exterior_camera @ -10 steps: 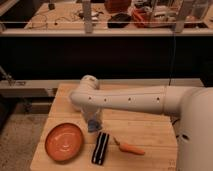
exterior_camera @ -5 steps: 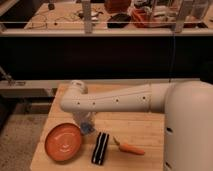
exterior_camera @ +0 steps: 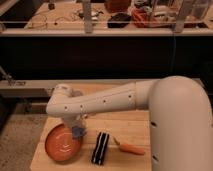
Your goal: Place the white sponge in the ceramic bowl
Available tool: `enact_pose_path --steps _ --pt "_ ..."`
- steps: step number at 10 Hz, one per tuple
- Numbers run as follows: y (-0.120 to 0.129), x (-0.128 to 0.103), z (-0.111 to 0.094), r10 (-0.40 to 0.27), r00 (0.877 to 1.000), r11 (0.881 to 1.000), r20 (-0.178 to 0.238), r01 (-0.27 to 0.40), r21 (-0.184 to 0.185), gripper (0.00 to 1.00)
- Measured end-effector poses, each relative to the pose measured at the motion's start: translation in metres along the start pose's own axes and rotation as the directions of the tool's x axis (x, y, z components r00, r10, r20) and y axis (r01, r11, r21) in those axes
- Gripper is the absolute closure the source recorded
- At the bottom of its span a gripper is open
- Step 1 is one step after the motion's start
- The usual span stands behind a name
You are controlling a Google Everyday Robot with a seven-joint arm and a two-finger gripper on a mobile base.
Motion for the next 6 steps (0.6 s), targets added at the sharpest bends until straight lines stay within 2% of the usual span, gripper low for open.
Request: enact_pose_path --steps 6 --pt "-0.014 -0.005 0.003 -0.024 1.000 1.000 0.013 0.024 0.007 1.00"
